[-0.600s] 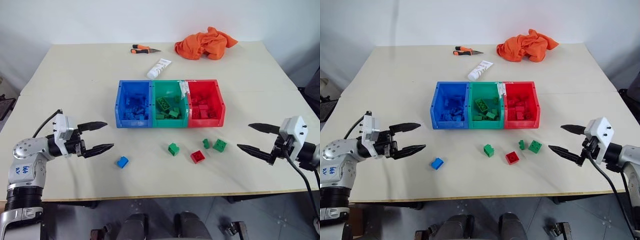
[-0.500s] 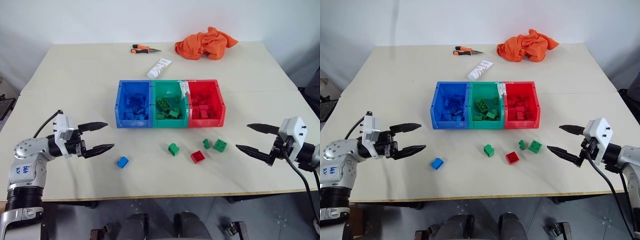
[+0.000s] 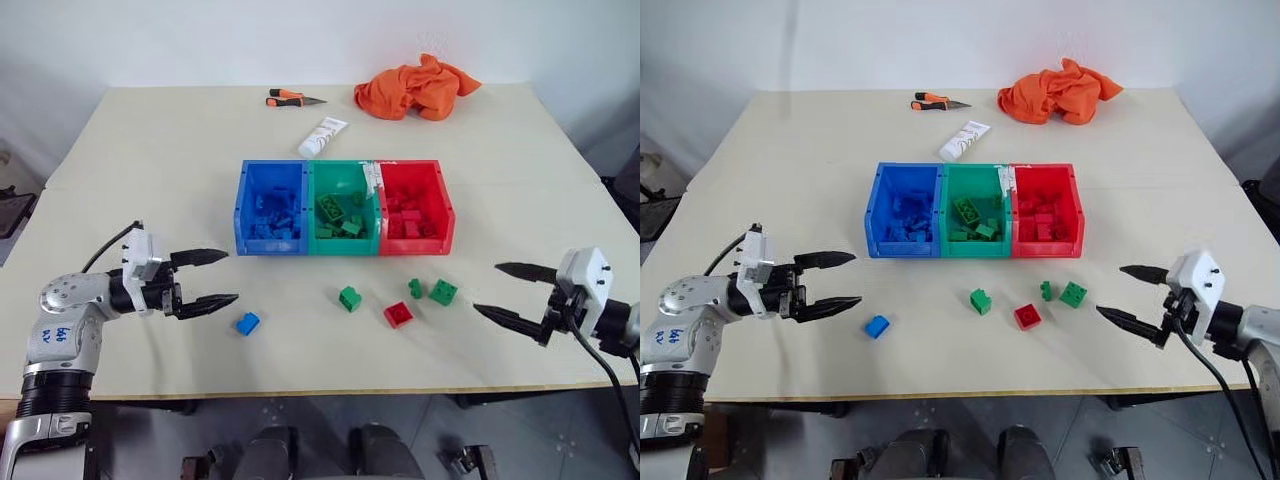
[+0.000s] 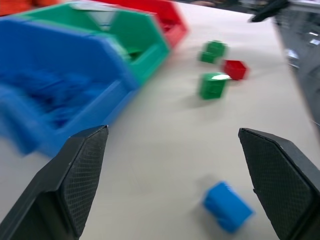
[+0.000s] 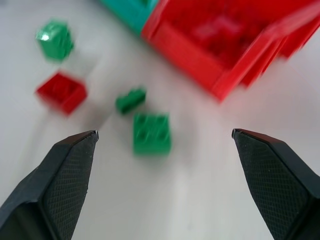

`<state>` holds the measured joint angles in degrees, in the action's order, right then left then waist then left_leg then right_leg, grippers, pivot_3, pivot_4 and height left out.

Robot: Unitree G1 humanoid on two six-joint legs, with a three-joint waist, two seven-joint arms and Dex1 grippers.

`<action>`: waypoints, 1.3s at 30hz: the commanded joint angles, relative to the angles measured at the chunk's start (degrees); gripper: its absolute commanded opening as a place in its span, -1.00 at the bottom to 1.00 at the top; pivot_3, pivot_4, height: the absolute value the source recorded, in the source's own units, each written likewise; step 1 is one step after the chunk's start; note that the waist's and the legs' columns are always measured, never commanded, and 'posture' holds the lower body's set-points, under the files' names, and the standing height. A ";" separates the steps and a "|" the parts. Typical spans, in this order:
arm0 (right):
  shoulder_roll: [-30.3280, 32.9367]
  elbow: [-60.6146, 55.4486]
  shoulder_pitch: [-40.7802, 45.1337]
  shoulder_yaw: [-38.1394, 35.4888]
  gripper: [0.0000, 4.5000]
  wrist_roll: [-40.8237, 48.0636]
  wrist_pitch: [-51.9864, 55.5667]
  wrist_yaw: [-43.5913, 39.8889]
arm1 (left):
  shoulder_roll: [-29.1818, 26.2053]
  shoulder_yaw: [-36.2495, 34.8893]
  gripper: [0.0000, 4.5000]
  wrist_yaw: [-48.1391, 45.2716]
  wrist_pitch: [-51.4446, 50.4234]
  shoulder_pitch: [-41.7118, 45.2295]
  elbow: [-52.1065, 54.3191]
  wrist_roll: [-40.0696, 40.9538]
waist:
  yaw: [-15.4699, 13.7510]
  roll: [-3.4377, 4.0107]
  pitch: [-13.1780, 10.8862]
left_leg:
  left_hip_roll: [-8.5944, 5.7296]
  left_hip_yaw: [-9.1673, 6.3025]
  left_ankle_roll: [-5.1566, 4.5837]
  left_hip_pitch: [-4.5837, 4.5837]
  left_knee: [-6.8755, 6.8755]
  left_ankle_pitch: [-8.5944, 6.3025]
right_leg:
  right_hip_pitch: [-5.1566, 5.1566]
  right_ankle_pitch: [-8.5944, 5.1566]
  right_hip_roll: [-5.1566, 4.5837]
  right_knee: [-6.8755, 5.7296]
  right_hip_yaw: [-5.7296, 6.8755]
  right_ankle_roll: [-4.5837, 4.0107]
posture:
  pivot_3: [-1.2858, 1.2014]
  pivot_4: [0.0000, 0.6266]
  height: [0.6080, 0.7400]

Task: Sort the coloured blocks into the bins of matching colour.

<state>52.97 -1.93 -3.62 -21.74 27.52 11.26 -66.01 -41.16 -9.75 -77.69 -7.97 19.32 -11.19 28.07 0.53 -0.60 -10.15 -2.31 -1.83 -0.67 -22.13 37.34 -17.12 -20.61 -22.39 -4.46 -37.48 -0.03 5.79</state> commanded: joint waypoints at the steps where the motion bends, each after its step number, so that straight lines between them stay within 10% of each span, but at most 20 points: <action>1: 2.13 -0.40 -3.89 -5.46 1.00 -0.13 -0.96 -2.11 | 0.36 1.29 0.95 -2.12 -0.12 0.23 1.15 0.97 | -0.38 0.00 0.00 | 0.00 0.00 0.00 0.00 0.01 0.00 | 0.00 0.00 0.00 0.03 0.00 0.00 | 0.03 -0.52 1.00; 14: 5.88 0.98 -16.03 -17.87 1.00 -2.19 -0.87 -7.45 | 0.65 4.08 0.95 -8.09 3.63 2.85 -4.16 -0.54 | -0.07 -0.01 0.00 | 0.02 0.07 -0.02 0.08 -0.01 -0.01 | 0.04 0.00 0.05 0.05 -0.06 0.00 | 0.03 -0.52 1.00; 29: -0.40 12.58 17.95 13.21 1.00 -9.85 1.69 -3.93 | -0.11 -0.40 0.95 -2.78 0.38 -6.87 7.65 2.76 | 0.42 0.04 -0.03 | 0.02 0.00 0.02 0.03 0.10 0.01 | 0.00 0.00 0.01 0.01 -0.04 0.00 | 0.03 -0.52 1.00; 39: -6.96 22.81 26.45 20.11 0.92 -14.69 -3.31 -2.84 | 0.15 -2.91 0.98 -0.53 0.87 -9.38 9.08 3.39 | -0.20 0.06 -0.03 | 0.02 -0.03 0.03 0.00 0.11 0.01 | -0.04 0.00 0.00 -0.04 0.02 0.00 | 0.03 -0.52 1.00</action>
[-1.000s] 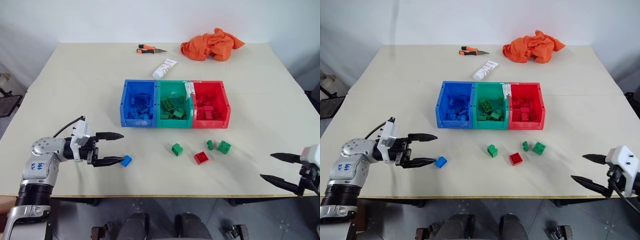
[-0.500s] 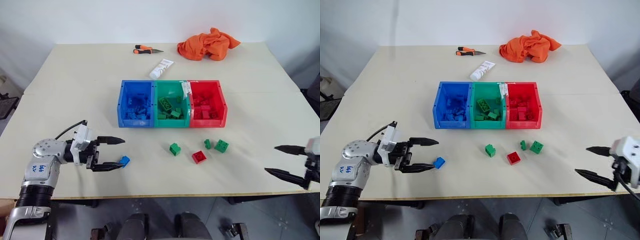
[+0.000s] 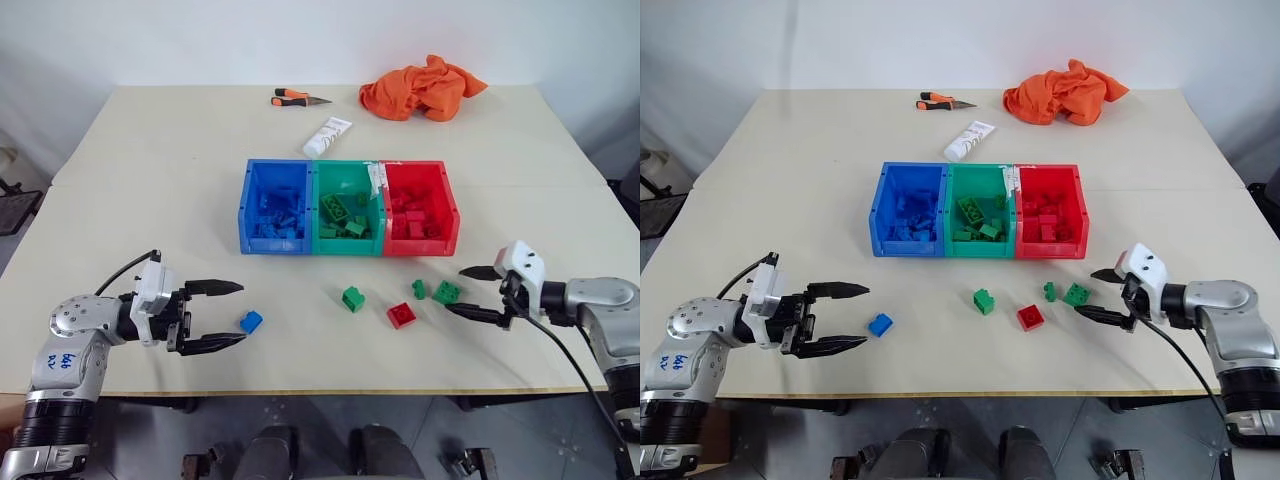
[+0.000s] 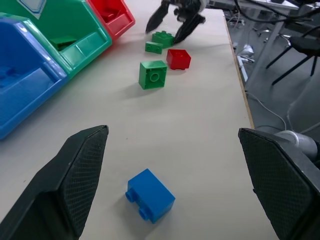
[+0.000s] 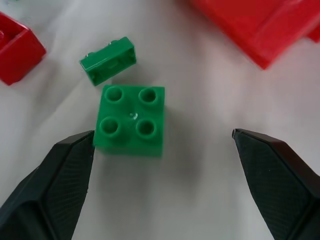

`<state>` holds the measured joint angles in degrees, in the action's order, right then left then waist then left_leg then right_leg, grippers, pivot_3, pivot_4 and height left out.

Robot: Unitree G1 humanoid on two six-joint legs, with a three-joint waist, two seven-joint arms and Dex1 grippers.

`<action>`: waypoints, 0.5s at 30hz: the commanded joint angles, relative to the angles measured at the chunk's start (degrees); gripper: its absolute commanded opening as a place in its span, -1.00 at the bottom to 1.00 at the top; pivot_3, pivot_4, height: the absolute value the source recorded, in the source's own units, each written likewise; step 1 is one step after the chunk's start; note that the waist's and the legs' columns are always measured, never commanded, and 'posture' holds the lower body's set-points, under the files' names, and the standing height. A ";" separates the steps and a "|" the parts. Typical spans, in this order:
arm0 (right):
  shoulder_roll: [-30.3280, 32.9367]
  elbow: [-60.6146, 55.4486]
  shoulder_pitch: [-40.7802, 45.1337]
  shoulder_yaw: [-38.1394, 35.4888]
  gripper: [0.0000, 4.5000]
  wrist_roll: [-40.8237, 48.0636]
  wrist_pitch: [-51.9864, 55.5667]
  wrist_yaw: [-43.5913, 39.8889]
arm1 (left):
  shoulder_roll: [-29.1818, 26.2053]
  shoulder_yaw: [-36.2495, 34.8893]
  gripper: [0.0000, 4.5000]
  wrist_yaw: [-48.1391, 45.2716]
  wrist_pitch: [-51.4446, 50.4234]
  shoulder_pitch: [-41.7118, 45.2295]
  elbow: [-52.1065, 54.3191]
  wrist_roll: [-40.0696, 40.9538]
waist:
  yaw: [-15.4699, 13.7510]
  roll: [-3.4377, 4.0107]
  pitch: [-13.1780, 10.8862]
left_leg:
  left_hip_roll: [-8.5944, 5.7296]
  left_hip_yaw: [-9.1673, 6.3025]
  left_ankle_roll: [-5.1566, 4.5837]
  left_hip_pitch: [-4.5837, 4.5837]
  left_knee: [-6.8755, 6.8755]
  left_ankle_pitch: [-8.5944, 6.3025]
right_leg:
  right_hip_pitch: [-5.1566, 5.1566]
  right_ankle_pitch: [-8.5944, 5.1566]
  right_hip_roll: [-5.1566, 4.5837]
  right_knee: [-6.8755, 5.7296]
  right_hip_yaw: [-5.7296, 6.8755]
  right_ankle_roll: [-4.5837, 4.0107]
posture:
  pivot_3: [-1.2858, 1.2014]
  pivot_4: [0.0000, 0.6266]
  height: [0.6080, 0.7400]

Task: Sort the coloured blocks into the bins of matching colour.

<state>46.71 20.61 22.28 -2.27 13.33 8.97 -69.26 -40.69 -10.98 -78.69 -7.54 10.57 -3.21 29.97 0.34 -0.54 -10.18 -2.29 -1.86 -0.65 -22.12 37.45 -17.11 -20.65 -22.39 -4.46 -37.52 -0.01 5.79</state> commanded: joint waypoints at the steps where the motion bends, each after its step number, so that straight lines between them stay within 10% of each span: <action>1: -1.40 0.07 0.50 0.59 0.82 -0.49 -1.21 0.97 | -0.28 -1.81 1.00 0.70 0.47 -0.78 1.20 1.47 | 0.00 0.00 0.00 | 0.00 0.00 0.00 0.00 0.02 0.00 | 0.00 0.00 0.00 -0.01 0.00 0.00 | 0.03 -0.52 1.00; 9: -2.45 -5.48 -2.72 -1.38 -0.32 0.59 -1.69 3.19 | -0.30 -2.30 1.00 1.53 0.69 -1.33 1.11 1.64 | 0.26 0.00 0.00 | 0.01 0.00 0.01 0.02 0.03 0.00 | 0.00 0.00 0.01 -0.10 0.01 0.00 | 0.03 -0.52 1.00; 15: -1.37 -14.95 -4.73 -3.86 -0.35 3.18 2.45 5.42 | -0.23 -2.56 1.00 1.58 1.02 -0.62 -0.22 1.34 | 0.15 0.00 0.00 | 0.00 0.00 0.01 0.01 0.04 0.00 | -0.02 0.00 0.01 -0.11 -0.01 0.00 | 0.03 -0.52 1.00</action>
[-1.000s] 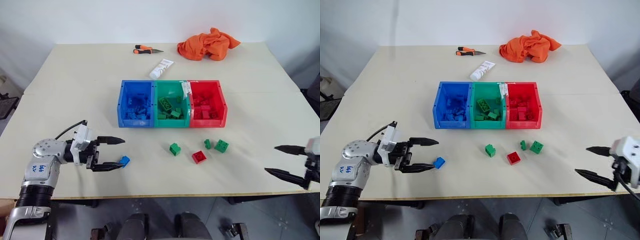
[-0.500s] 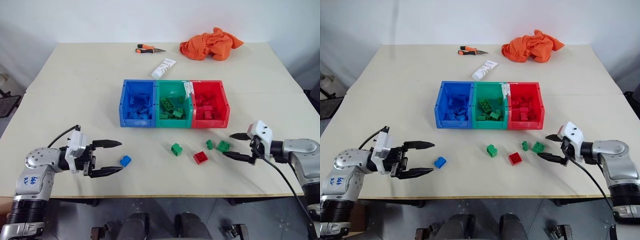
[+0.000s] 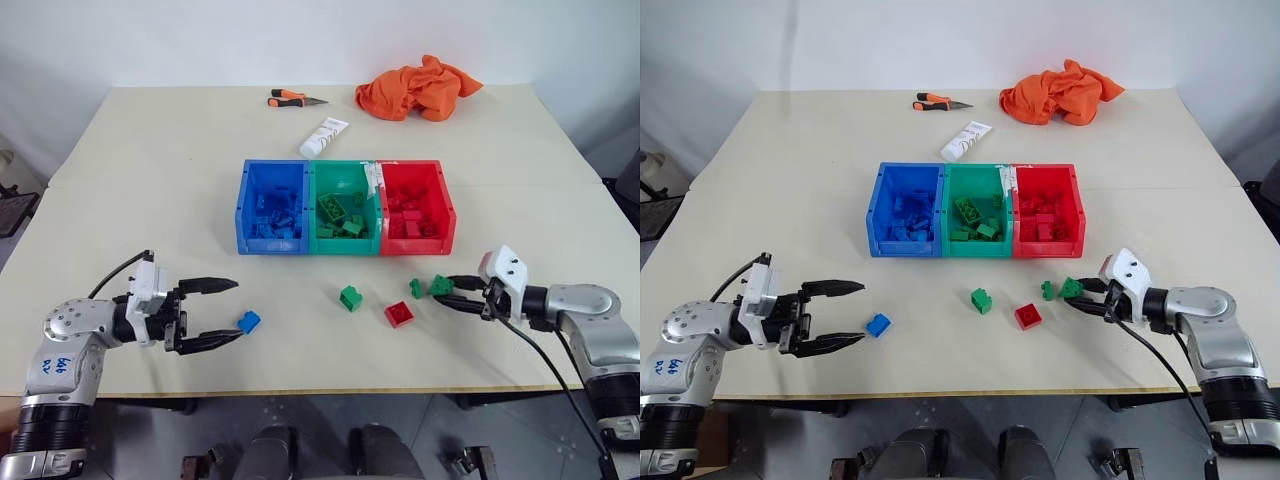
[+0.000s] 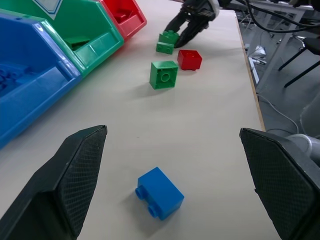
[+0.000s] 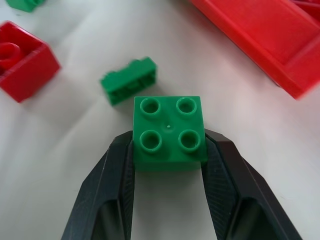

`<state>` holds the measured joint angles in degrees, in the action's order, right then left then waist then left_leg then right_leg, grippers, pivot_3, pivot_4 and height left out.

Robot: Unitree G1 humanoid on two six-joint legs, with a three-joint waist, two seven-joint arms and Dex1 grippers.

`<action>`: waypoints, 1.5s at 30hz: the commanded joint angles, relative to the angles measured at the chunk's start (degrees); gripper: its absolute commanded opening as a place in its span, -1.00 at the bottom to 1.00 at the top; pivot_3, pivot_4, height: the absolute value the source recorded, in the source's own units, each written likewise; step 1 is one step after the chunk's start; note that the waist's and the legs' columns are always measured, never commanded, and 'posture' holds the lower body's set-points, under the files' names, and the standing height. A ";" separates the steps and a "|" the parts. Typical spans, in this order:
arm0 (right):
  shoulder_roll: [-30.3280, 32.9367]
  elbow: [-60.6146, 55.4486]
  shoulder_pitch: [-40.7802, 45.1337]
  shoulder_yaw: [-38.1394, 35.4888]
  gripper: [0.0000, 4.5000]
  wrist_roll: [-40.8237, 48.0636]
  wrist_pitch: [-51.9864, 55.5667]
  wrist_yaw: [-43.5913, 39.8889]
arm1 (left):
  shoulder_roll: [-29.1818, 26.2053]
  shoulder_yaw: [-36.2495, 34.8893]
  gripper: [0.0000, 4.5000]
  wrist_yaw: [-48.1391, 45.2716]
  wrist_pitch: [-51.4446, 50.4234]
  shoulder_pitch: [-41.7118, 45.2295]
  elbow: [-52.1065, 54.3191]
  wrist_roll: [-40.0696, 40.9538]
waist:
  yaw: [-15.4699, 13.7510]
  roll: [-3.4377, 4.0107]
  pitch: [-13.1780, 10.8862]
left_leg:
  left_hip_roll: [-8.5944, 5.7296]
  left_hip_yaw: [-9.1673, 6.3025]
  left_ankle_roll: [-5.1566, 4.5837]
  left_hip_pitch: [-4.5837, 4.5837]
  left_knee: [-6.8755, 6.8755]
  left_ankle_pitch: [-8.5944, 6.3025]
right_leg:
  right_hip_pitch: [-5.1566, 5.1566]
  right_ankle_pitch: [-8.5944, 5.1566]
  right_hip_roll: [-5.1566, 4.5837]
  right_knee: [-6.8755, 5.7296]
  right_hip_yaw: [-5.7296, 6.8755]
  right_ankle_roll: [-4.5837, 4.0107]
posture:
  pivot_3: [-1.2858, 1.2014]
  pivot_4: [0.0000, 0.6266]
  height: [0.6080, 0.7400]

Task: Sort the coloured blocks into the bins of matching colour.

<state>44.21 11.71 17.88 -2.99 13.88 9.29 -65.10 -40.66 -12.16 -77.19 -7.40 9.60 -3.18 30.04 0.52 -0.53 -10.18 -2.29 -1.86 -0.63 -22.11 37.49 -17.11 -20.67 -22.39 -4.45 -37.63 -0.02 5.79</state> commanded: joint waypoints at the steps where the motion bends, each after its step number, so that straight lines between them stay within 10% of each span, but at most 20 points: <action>1: 1.22 -9.08 -0.17 -3.82 -0.35 3.49 3.92 2.35 | -0.20 -1.44 1.00 0.19 1.02 0.63 -0.67 1.10 | -0.04 0.00 0.00 | 0.00 0.00 0.00 0.00 0.00 0.00 | 0.00 0.00 0.00 0.00 0.00 0.00 | 0.03 -0.52 1.00; 7: -2.69 -15.41 10.82 -0.32 -0.35 4.29 13.36 8.68 | 0.22 -0.95 1.00 0.98 1.58 2.94 -2.69 0.50 | 0.45 0.02 -0.02 | 0.00 0.00 0.02 -0.01 0.00 0.01 | -0.04 0.00 0.00 0.00 -0.03 0.00 | 0.03 -0.52 1.00; 18: -20.50 17.12 37.39 9.34 -0.35 -5.84 -1.59 14.18 | 1.76 0.69 1.00 2.78 2.05 5.22 -3.44 -0.26 | 1.54 0.02 -0.02 | -0.03 0.09 0.08 -0.40 -0.11 0.04 | -0.78 0.00 -0.01 -0.49 0.03 0.00 | 0.03 -0.52 1.00; 25: -23.66 27.30 42.97 9.44 0.68 -8.41 -8.76 13.83 | 2.07 0.81 1.00 3.68 2.34 5.42 -2.95 -0.34 | 1.60 0.02 -0.02 | -0.03 0.04 0.09 -0.40 0.04 0.04 | -0.79 0.00 -0.08 -0.88 0.20 0.00 | 0.03 -0.52 1.00; 28: -22.39 23.67 41.77 8.58 0.99 -7.47 -8.45 12.00 | 2.11 0.98 1.00 3.61 2.57 5.55 -3.19 -0.32 | 1.65 0.02 -0.02 | -0.02 0.04 0.10 -0.42 0.09 0.05 | -0.80 0.00 -0.07 -0.90 0.21 0.00 | 0.03 -0.52 1.00; 45: 11.22 -20.30 -7.13 -13.94 0.99 13.74 7.31 -11.20 | 0.61 2.35 1.00 -2.21 5.70 8.96 -10.54 -1.43 | 0.21 0.06 -0.03 | 0.00 -0.40 0.11 -0.93 0.51 -0.02 | -0.67 0.02 -0.03 -0.28 0.58 -0.04 | 0.03 -0.52 1.00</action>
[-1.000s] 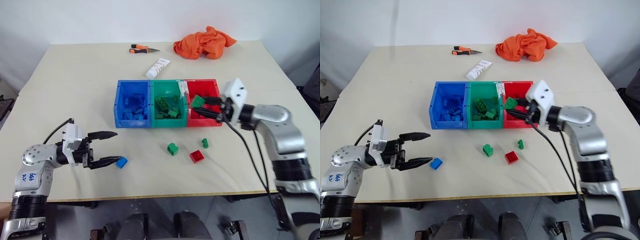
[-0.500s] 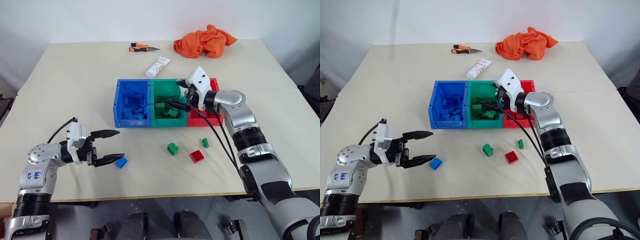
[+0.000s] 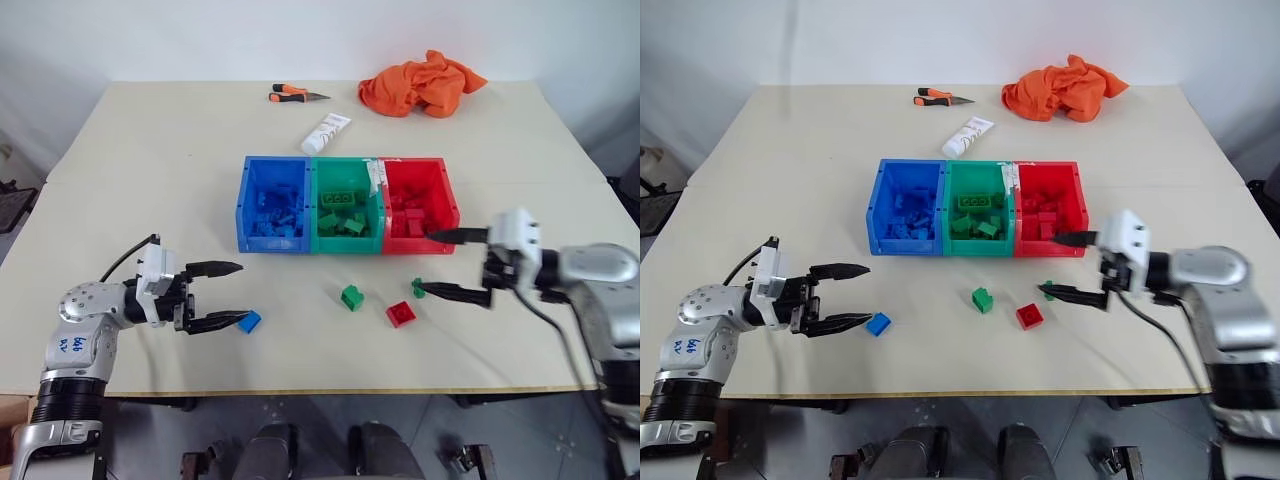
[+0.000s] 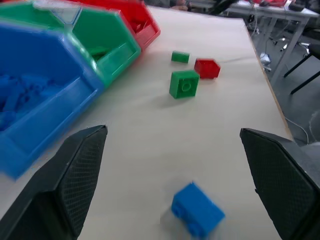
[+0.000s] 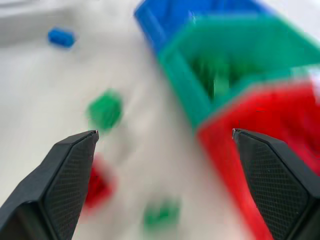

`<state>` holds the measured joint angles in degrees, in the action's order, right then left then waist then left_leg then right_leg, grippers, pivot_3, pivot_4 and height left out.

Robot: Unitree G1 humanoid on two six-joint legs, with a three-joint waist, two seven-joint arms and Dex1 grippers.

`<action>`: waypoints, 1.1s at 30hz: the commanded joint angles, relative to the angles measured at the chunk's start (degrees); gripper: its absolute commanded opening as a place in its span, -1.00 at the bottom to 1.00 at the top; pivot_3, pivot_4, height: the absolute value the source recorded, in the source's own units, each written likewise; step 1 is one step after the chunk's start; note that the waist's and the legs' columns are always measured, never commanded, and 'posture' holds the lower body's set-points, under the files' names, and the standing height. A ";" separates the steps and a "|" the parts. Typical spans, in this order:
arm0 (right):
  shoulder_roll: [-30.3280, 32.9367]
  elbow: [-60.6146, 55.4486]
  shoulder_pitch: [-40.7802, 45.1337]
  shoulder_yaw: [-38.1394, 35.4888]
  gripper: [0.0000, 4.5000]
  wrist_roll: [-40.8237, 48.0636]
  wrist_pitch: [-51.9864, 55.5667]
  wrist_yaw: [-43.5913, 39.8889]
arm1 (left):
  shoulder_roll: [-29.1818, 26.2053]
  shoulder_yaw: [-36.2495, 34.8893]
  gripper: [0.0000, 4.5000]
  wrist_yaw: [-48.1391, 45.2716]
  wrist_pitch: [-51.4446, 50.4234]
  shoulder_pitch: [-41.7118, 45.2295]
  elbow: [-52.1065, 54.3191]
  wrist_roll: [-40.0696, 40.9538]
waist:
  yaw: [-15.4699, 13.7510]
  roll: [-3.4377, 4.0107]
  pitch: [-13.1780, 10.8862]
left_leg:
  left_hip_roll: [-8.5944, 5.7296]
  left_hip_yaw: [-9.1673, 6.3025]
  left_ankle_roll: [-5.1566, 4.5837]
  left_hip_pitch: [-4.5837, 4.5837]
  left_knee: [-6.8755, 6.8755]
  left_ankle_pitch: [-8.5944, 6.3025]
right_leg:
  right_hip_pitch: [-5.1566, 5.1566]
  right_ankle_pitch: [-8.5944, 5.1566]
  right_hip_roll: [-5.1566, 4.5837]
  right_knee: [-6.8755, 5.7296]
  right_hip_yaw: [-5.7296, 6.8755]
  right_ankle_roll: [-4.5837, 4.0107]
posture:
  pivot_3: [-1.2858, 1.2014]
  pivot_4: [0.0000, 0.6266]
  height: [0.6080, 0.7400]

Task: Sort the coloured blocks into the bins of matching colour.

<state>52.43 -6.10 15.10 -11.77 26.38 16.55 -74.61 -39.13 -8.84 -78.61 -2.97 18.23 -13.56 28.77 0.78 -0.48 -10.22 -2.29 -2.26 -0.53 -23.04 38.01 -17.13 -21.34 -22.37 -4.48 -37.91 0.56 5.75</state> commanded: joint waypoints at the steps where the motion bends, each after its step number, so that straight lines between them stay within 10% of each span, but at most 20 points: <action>1: 4.56 -1.96 -8.08 -7.58 0.99 0.60 -0.44 -2.57 | -1.01 -0.99 1.00 -0.82 1.34 0.24 -0.22 -0.18 | -0.03 0.00 0.00 | 0.00 -0.02 0.00 0.00 0.00 0.01 | 0.01 0.01 0.00 -0.01 0.02 -0.01 | 0.03 -0.52 1.00; 6: 7.97 1.77 -16.60 -11.34 0.99 -1.74 -4.12 -4.87 | -0.78 -1.25 1.00 -0.17 0.92 -0.11 0.39 0.20 | -0.42 0.00 0.00 | -0.02 0.02 -0.06 0.07 0.03 0.03 | 0.16 0.01 -0.01 0.07 -0.01 -0.02 | 0.03 -0.52 1.00; 33: -12.29 32.65 16.18 16.11 0.81 -15.39 -16.34 -0.34 | -0.11 -4.92 1.00 7.55 -3.13 -10.40 14.34 2.54 | 0.66 0.06 -0.05 | -0.01 -0.15 0.00 0.74 -0.13 -0.03 | 0.79 0.01 -0.04 0.23 0.11 -0.02 | 0.03 -0.52 1.00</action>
<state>40.41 25.98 30.72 4.69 10.96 1.18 -75.37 -39.23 -12.53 -71.44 -6.31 8.26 -0.92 29.89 1.44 -0.41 -10.27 -2.30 -2.42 -0.52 -22.30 37.88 -17.16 -20.54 -22.36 -4.52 -37.69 0.67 5.73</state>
